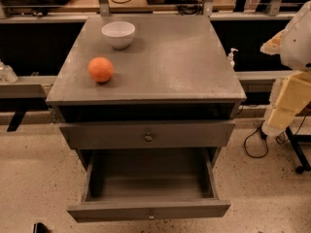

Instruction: Close middle drawer

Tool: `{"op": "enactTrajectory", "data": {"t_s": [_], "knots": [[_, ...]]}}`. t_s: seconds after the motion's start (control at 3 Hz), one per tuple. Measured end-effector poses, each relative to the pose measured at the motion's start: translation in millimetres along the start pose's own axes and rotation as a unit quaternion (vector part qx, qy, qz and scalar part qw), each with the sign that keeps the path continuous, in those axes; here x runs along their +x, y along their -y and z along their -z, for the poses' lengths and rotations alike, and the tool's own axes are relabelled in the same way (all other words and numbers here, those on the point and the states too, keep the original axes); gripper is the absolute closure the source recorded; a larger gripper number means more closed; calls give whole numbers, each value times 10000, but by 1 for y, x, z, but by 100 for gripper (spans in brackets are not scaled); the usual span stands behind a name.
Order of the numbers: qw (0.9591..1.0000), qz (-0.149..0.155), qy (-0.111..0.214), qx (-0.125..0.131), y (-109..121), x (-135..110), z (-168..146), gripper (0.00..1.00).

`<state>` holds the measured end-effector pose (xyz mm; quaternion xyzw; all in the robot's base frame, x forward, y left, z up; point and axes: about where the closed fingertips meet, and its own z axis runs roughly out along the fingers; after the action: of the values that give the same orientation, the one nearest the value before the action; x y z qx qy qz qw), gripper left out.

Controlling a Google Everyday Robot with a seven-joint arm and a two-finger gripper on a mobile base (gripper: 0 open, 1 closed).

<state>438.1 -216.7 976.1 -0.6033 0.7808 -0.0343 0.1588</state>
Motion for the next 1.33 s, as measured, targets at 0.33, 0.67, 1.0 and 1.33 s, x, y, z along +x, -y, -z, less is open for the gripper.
{"op": "enactTrajectory", "data": {"t_s": [0.33, 0.67, 1.0, 1.33], "knots": [[10000, 0, 0, 0, 0, 0, 0, 0], [10000, -47, 71, 24, -3, -3, -29, 0], [9987, -25, 452, -250, -36, -12, -99, 0], [9931, -173, 919, -709, -84, -13, -184, 0]]}}
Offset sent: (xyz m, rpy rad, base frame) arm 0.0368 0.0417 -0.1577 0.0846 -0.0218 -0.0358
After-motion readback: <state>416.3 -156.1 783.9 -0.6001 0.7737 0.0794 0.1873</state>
